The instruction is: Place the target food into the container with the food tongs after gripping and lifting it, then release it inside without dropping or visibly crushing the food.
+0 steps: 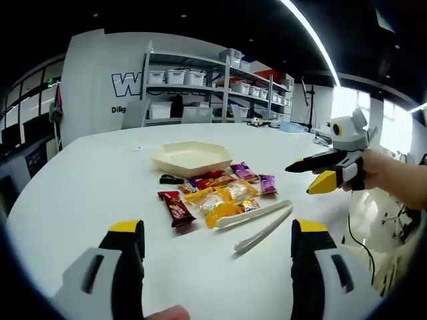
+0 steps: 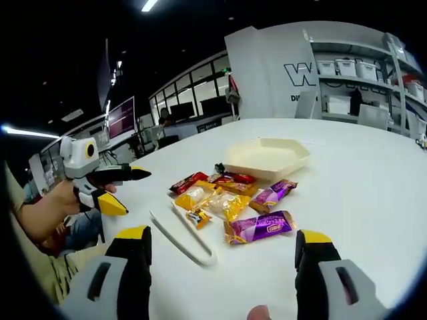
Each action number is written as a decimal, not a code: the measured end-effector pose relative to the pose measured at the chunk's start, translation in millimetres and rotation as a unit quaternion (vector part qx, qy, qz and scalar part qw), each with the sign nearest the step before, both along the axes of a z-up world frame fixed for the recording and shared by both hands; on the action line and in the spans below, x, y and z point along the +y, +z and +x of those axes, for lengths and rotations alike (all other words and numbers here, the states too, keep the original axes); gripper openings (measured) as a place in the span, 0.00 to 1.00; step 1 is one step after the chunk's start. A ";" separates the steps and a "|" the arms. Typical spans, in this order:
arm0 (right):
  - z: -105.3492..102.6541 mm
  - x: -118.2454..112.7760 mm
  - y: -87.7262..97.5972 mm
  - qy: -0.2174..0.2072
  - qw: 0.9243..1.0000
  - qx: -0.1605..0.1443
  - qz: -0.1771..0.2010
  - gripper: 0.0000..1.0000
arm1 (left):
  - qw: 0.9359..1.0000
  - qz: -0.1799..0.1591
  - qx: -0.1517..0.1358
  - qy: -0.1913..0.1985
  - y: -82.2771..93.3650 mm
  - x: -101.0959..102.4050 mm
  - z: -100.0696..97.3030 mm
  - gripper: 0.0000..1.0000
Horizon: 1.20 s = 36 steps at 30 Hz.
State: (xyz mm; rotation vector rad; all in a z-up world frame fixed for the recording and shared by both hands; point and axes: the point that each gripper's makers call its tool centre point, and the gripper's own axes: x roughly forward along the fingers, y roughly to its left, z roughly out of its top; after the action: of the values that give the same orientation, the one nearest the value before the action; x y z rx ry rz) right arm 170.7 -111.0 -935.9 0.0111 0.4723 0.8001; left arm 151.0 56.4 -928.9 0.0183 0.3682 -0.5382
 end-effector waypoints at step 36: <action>1.4 0.0 -1.8 0.005 1.000 -0.001 -0.001 0.83 | 1.000 0.011 0.000 -0.012 -4.2 -4.6 -0.8 0.85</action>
State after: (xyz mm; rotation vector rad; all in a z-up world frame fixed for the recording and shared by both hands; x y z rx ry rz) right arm 172.0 -110.9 -937.7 0.0062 0.4706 0.8102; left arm 150.2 51.8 -933.1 0.0433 0.3734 -0.5580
